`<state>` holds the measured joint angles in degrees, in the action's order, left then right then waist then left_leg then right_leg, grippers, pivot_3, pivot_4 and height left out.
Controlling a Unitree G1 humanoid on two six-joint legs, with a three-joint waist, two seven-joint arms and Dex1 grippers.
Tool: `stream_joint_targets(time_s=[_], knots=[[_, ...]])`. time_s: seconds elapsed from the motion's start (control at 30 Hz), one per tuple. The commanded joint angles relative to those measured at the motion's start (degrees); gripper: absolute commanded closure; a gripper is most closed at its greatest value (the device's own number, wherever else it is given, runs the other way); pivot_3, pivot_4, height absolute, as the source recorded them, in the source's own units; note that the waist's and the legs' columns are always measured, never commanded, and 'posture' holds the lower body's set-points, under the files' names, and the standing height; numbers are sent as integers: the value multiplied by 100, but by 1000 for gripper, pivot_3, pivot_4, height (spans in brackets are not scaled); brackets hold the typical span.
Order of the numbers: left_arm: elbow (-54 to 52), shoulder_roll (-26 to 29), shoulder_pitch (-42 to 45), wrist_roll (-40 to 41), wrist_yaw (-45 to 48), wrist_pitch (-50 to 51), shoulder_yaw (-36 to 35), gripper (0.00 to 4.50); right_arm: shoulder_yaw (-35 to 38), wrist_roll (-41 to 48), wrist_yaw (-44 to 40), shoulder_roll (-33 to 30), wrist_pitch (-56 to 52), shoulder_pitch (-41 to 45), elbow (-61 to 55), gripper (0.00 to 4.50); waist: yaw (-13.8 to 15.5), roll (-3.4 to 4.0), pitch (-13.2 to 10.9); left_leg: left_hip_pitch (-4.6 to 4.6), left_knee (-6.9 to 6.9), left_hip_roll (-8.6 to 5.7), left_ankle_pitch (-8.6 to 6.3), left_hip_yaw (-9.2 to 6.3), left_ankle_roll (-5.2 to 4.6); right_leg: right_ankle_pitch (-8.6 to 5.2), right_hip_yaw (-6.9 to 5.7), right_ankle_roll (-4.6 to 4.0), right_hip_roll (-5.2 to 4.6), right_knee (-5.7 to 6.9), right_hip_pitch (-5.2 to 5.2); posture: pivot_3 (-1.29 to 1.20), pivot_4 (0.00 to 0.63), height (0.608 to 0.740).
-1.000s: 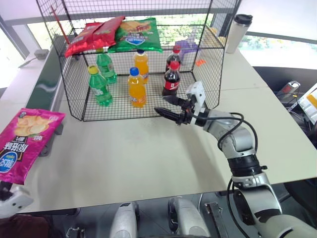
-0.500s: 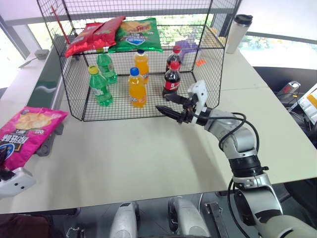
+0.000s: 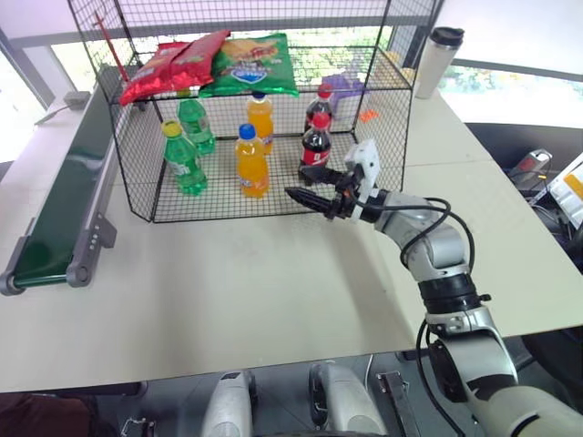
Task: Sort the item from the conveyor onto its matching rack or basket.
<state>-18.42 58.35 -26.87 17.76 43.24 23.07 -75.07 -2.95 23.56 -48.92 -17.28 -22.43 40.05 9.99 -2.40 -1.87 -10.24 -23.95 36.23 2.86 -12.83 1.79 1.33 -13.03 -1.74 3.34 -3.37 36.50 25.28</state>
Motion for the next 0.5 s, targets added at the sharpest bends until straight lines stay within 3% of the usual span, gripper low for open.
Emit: stream_joint_targets(time_s=[0.03,0.17,0.27,0.43,0.5], knots=[[281,701,119,883,1097,1488,-1154,4472,286,272,-197,11,120,272,3,1038,-11,3,-3,-1,0,2,0,-1,0,0,-1,0,8,0,1,0,150,740],[-152,1089,262,2444,2229,3395,-1606,4472,721,759,-470,-190,-125,558,-17,1038,-10,19,-13,9,-6,4,0,-1,0,-1,1,-1,10,1,-1,0,150,740],[-290,1398,1016,3614,2241,4167,-1547,4472,947,1031,-791,-581,-412,769,-18,1038,34,18,-17,8,-4,4,1,-6,2,-5,0,-7,9,0,-5,0,150,740],[126,1762,2780,5576,1282,4132,121,4472,1074,1376,-1637,-1475,-1022,1194,98,1038,62,45,-34,44,-7,0,1,-10,3,-7,2,-12,9,-14,-46,0,150,740],[238,1765,3292,5957,1114,3892,948,4472,1099,1434,-1884,-1689,-1141,1350,248,1038,61,59,-42,56,-11,0,1,-8,3,-8,3,-12,9,-16,-56,0,150,740]])
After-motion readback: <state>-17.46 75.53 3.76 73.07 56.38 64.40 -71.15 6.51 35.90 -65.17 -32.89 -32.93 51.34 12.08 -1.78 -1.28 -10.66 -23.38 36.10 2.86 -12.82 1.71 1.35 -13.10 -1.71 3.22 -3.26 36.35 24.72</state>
